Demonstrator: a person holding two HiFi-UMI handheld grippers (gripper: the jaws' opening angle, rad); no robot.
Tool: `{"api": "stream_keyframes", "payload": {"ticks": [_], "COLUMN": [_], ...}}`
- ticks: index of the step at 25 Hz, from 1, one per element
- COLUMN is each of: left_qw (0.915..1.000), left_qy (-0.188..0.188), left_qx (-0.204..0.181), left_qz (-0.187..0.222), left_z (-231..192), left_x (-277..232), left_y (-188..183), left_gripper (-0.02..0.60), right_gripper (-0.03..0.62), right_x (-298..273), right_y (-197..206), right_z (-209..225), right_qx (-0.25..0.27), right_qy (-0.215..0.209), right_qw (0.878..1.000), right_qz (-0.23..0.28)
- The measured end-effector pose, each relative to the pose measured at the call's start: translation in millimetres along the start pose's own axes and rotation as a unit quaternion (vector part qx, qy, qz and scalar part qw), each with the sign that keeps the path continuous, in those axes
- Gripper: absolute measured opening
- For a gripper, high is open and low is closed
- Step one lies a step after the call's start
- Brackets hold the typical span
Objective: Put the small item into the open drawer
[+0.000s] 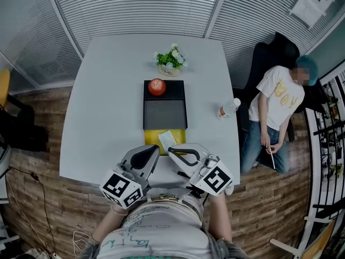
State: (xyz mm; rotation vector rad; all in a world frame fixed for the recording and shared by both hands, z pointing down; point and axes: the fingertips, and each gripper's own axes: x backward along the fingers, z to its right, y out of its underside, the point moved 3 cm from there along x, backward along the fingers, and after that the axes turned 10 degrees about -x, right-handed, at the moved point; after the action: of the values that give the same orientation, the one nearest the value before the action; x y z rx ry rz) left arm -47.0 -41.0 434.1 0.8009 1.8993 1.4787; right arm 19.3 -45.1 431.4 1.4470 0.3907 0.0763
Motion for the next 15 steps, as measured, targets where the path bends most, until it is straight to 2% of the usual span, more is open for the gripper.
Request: {"api": "stream_keyframes", "payload": {"ticks": [6, 10, 15], "left_qw": [1.0000, 0.9999, 0.9998], "left_qy": [0.001, 0.004, 0.012], "left_qx": [0.002, 0.014, 0.018], "left_qz": [-0.001, -0.003, -0.001], "left_z": [-2.0, -1.0, -0.2], "left_x": [-0.2, -1.0, -3.2], "left_y": [4.7, 2.8, 5.0], "left_gripper": [-0.003, -0.003, -0.003], "right_gripper": [0.002, 0.002, 0.002], "right_x": [-1.7, -2.6, -1.2], "right_y": [6.5, 2.9, 6.7], "right_z": [0.8, 1.8, 4.1], "right_qx": [0.004, -0.004, 0.011], "right_qy": [-0.003, -0.002, -0.005], "right_qw": [1.000, 1.000, 1.000], "right_qz": [-0.019, -0.004, -0.026]}}
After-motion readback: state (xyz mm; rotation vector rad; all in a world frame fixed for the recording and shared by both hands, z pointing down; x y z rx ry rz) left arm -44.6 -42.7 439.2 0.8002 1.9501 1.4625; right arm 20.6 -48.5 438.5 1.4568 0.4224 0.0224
